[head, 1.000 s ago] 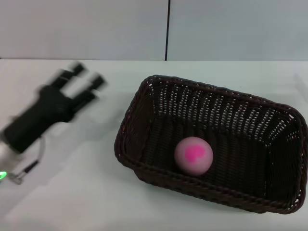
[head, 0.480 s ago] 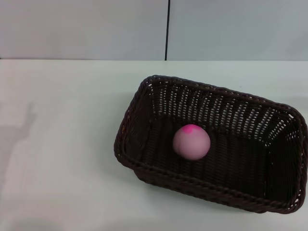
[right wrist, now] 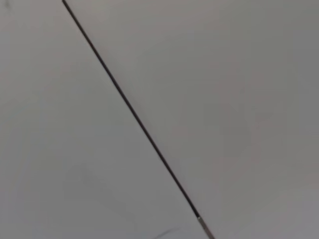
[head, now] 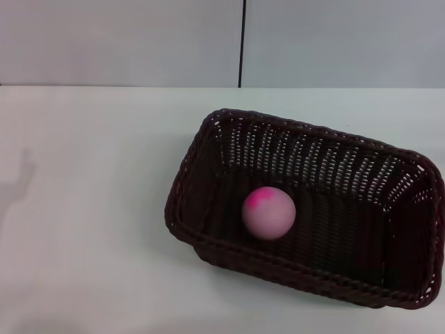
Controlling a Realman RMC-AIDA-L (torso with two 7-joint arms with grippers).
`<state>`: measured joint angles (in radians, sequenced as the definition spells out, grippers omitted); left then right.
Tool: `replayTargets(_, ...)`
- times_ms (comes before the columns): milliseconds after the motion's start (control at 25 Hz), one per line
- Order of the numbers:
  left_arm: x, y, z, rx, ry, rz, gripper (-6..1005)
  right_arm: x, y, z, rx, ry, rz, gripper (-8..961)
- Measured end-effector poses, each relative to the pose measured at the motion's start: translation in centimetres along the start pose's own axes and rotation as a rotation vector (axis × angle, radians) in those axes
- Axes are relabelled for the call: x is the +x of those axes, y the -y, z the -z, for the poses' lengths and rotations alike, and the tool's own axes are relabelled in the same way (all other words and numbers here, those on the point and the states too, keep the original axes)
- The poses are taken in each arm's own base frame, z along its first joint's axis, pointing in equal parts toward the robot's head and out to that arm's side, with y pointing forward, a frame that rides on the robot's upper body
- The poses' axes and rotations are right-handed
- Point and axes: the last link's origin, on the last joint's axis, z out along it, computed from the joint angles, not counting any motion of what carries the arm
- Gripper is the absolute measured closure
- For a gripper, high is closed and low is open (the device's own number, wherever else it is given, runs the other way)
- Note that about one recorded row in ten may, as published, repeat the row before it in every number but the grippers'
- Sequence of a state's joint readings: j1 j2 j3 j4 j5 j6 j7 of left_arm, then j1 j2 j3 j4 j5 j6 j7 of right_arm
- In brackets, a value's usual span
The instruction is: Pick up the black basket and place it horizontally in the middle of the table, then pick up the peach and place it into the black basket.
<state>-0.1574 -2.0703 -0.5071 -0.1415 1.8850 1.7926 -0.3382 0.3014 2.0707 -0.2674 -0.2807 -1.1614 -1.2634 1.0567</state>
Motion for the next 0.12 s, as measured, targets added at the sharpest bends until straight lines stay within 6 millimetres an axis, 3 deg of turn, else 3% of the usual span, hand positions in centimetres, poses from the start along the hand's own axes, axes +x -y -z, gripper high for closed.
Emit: replayTargets(120,-0.06,-0.23,-0.13,-0.007,-0.001,0.009,186,0.00,0.16,0.09,0.012,0.007,-0.009,335)
